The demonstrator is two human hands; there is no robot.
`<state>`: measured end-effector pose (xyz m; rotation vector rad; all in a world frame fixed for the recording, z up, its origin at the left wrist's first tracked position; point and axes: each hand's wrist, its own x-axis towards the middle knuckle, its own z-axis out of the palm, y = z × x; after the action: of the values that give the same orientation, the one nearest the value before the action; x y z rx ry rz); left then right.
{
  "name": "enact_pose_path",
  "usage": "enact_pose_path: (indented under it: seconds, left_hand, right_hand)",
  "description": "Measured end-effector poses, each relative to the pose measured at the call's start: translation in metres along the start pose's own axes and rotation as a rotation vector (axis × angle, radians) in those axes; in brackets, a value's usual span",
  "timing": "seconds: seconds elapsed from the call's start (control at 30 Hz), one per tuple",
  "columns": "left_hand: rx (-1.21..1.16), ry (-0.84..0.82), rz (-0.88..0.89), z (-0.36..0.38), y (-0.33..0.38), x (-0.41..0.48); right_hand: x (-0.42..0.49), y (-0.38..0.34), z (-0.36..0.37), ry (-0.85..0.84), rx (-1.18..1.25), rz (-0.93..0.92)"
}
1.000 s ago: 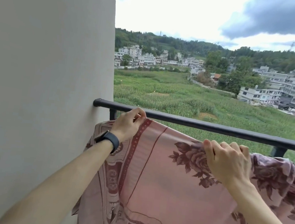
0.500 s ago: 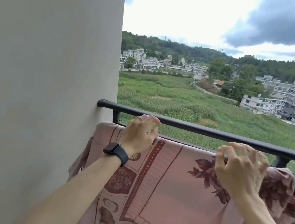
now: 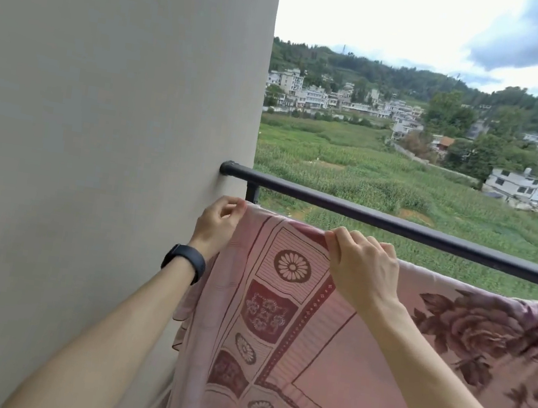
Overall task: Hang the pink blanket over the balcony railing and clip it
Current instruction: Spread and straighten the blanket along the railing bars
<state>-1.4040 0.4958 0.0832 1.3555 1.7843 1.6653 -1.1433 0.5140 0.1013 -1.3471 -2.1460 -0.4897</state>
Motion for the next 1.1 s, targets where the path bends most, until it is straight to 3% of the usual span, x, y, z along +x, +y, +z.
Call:
enact_pose_path:
  seconds: [0.1,0.27,0.43,0.7,0.8,0.9,0.97,1.03,1.1]
  left_hand:
    - [0.075,-0.074,0.063,0.018,0.014,0.005]
    - [0.542,-0.113,0.327,0.079,0.056,-0.012]
    - [0.470,-0.125,0.428,0.139,0.072,-0.031]
    - [0.520,-0.346,0.504,0.238,0.108,-0.082]
    - [0.401,-0.308,0.578,0.213,0.096,-0.072]
    - [0.438,0.067,0.558,0.145,0.062,-0.050]
    - [0.499,0.236,0.357,0.095,0.026,-0.035]
    - [0.531,0.197,0.206,0.059,-0.009,-0.025]
    - [0.481,0.067,0.193,0.048,-0.030,-0.020]
  right_hand:
    - [-0.011,0.033,-0.002,0.024,-0.074,-0.012]
    - [-0.037,0.097,-0.011,0.090,-0.185,0.005]
    - [-0.056,0.146,-0.021,0.138,-0.196,0.137]
    - [-0.091,0.211,-0.030,0.110,-0.223,0.319]
    - [-0.086,0.204,-0.024,0.106,-0.190,0.394]
    - [-0.074,0.182,-0.017,0.132,-0.092,0.402]
    - [-0.064,0.156,-0.007,0.112,-0.024,0.327]
    - [-0.049,0.118,0.005,0.083,0.041,0.200]
    - [-0.035,0.074,0.018,0.018,0.098,0.062]
